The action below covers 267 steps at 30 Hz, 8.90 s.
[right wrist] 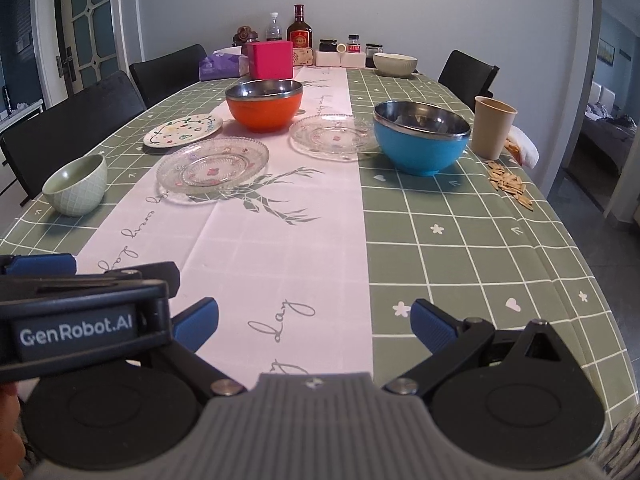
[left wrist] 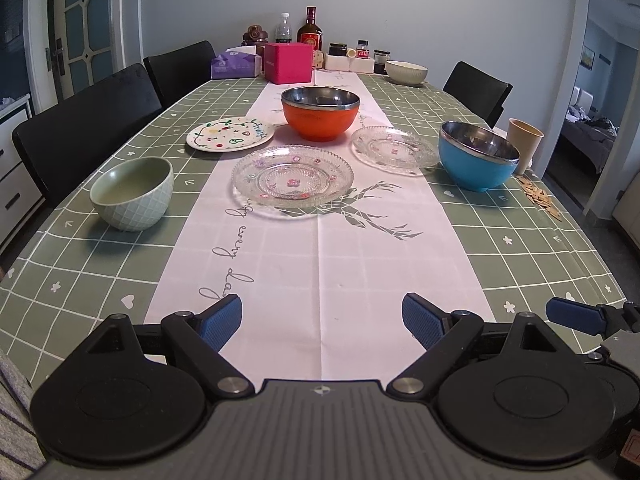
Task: Organize plates and bowls
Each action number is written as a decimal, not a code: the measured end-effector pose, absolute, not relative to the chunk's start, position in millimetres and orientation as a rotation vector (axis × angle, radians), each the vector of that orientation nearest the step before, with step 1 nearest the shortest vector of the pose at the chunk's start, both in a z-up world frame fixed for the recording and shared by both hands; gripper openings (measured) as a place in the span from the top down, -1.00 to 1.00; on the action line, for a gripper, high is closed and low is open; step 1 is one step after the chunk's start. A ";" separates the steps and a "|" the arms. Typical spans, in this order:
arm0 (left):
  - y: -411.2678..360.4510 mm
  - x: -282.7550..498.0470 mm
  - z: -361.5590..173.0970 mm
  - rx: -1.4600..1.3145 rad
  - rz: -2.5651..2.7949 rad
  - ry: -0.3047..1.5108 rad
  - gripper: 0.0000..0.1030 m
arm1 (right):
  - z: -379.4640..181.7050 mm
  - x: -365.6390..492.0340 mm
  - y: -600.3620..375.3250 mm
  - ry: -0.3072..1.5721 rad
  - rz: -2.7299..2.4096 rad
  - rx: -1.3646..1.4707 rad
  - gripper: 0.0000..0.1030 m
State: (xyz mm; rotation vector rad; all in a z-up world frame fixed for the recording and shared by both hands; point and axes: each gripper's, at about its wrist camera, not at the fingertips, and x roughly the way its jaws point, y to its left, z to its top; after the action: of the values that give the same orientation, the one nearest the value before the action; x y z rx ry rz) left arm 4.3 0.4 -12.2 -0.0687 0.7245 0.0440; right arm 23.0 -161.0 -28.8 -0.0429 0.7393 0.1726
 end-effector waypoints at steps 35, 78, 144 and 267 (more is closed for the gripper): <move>0.7 6.5 -16.3 -0.073 0.049 0.751 -1.00 | -33.1 25.0 -161.0 0.770 0.174 -0.030 -0.94; -15.5 21.5 56.7 -0.045 -0.062 0.618 -0.89 | 30.5 41.9 -224.8 0.716 0.077 0.041 -0.95; -128.6 303.5 -38.9 -0.025 -0.155 0.937 0.35 | -29.2 327.8 -330.5 1.076 0.117 0.265 0.13; 76.4 18.8 67.1 -0.071 0.232 0.799 -0.60 | 46.6 81.4 -136.5 0.943 0.375 0.048 -0.95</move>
State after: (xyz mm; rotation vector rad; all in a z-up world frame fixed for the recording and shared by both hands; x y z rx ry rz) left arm 18.8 76.4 67.1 -0.0713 0.7985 0.2315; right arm 81.4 -136.5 46.6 0.0485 0.9429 0.3750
